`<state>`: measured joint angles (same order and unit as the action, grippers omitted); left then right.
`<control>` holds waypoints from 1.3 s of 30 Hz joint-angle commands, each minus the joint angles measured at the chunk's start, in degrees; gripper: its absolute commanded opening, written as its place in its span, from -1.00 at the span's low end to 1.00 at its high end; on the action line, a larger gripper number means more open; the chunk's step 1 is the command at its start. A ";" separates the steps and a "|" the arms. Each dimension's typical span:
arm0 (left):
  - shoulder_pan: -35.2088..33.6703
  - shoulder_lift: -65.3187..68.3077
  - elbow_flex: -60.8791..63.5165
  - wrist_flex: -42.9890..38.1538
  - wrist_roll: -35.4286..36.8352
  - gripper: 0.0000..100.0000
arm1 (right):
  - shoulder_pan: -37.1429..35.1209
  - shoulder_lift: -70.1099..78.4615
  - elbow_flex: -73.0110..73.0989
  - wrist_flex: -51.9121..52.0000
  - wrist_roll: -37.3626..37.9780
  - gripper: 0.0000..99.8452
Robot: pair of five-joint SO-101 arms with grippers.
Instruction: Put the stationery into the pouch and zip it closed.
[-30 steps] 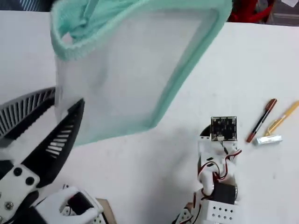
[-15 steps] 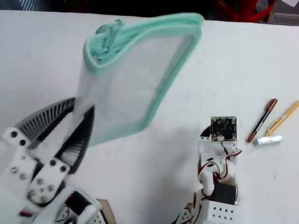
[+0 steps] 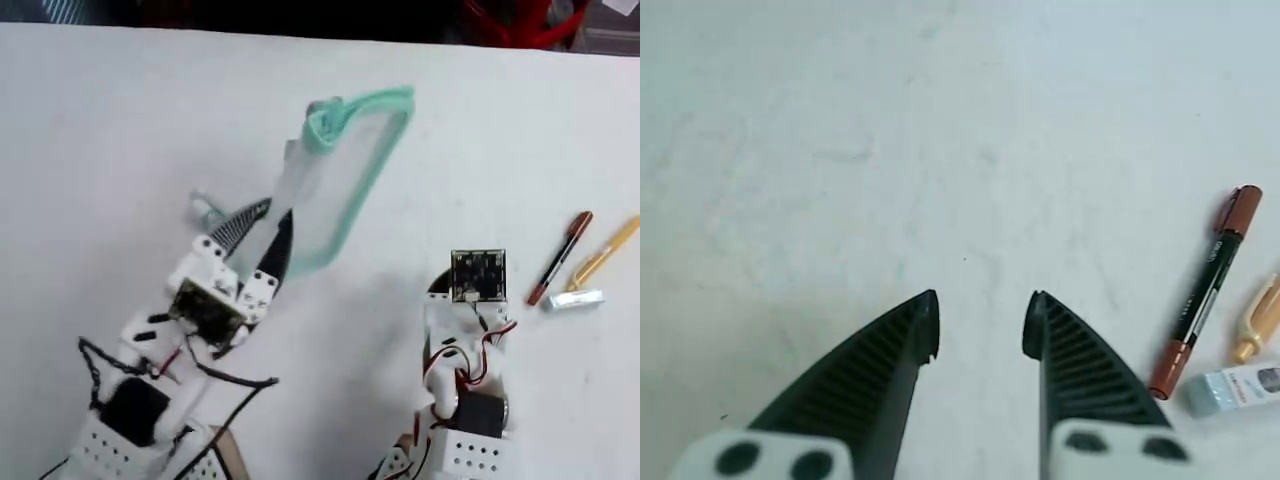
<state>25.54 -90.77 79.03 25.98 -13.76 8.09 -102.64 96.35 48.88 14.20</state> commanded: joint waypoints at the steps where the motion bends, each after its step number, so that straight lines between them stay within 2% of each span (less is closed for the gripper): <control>1: -0.13 -1.01 6.24 -5.71 -0.53 -0.95 | 0.48 -0.40 0.53 0.31 0.00 -0.70; 5: 0.13 -1.01 8.62 -3.69 -0.44 -0.95 | 0.75 -0.40 0.53 0.31 0.62 -0.69; 8: 4.09 -1.10 8.53 2.64 -0.53 -0.95 | 0.75 -0.40 0.35 0.40 5.89 -0.69; 12: 9.71 -1.19 7.82 8.62 -0.53 -0.95 | 3.03 -0.40 -7.03 3.21 6.68 -0.69; 20: 15.43 -1.19 6.51 15.30 -0.53 -0.95 | 4.97 1.01 -42.99 22.81 6.86 -0.70; 26: 15.69 -1.10 6.68 16.18 -0.53 -0.95 | 4.70 19.38 -74.81 36.26 6.15 -0.70; 31: 15.43 -1.10 6.68 16.18 -0.53 -0.95 | 4.09 41.45 -104.44 50.59 -2.81 -0.69; 34: 15.34 -1.10 6.68 16.18 -0.53 -0.95 | 0.92 48.75 -110.15 50.42 -9.41 -0.68; 36: 15.69 -1.10 6.68 16.18 -0.53 -0.95 | -3.21 49.98 -110.68 50.33 -13.36 -0.60; 39: 15.34 -1.10 6.68 16.18 -0.62 -0.95 | -15.52 50.24 -110.24 50.33 -19.43 -0.52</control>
<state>41.01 -92.44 85.19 39.87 -13.93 2.46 -54.02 -11.96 98.99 0.04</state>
